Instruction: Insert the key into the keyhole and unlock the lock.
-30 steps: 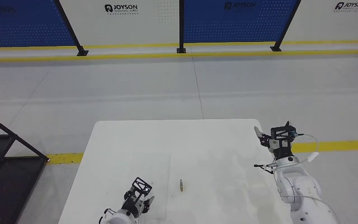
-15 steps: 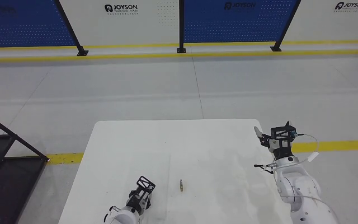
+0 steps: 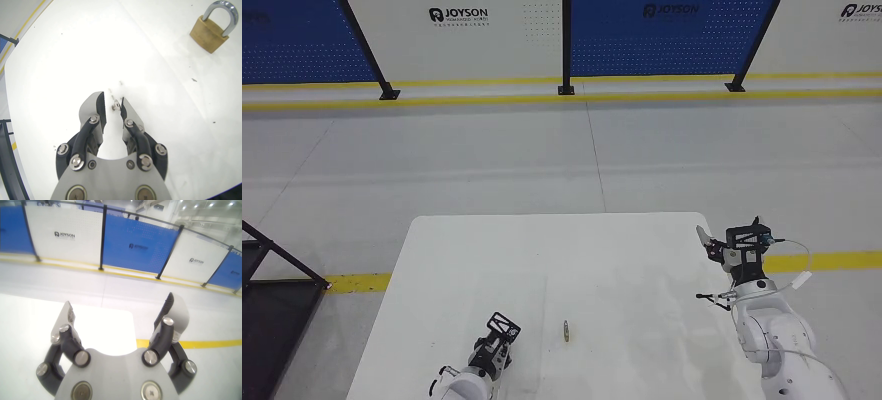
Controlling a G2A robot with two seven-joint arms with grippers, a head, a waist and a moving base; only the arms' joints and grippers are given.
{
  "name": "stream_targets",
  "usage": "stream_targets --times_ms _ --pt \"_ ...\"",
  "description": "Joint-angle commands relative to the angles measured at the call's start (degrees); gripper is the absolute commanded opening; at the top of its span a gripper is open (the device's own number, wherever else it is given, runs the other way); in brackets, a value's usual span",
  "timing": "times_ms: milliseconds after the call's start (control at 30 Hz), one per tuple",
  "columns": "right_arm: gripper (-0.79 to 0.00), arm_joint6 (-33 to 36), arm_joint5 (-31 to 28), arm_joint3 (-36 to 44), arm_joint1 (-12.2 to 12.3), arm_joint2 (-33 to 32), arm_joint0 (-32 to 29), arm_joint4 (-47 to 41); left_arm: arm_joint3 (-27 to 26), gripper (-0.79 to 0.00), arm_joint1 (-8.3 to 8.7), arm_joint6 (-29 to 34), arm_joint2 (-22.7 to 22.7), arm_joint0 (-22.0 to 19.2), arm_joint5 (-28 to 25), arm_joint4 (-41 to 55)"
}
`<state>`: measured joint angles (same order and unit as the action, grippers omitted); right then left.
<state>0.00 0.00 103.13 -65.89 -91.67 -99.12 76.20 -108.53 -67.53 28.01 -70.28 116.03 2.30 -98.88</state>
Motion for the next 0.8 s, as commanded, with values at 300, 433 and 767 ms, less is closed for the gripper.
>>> stream_targets --times_ms 300,433,767 --pt "0.0 0.0 0.0 0.0 0.0 0.0 0.0 0.0 0.6 -0.646 -0.08 0.41 0.01 -0.74 -0.31 0.12" --pt "0.0 0.0 0.0 0.0 0.0 0.0 0.0 0.0 0.73 -0.65 -0.08 0.46 -0.17 -1.0 -0.59 0.29" --pt "0.0 0.0 0.0 0.0 0.0 0.0 0.0 0.0 1.04 -0.505 -0.25 0.64 0.59 -2.15 -0.84 0.09"
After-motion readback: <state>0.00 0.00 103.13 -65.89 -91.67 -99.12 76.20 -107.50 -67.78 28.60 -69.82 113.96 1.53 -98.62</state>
